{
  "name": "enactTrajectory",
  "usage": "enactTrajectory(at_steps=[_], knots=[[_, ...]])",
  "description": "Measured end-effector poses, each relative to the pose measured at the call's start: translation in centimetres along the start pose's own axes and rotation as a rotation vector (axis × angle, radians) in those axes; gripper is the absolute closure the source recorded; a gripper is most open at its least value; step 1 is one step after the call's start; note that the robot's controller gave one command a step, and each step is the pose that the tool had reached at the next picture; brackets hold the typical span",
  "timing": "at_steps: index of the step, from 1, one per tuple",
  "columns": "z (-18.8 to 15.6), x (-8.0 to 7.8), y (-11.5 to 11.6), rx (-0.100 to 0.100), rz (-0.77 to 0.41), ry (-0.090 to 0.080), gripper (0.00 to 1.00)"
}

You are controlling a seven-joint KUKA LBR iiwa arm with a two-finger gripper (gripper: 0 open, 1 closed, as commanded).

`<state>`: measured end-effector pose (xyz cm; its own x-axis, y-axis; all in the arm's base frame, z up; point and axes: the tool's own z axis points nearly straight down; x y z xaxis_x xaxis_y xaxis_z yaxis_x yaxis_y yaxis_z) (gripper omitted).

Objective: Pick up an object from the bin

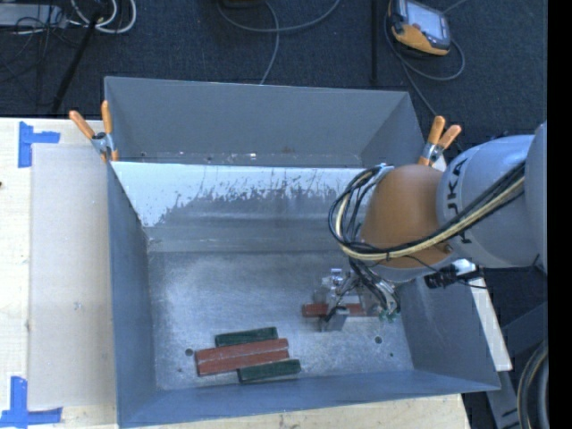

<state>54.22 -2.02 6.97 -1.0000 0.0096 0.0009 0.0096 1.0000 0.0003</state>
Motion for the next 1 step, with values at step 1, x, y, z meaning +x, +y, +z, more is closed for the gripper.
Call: enactTrajectory(at_steps=[1], knots=[[-15.86,3.38,0.83,0.0,-0.05,-0.008,1.0]])
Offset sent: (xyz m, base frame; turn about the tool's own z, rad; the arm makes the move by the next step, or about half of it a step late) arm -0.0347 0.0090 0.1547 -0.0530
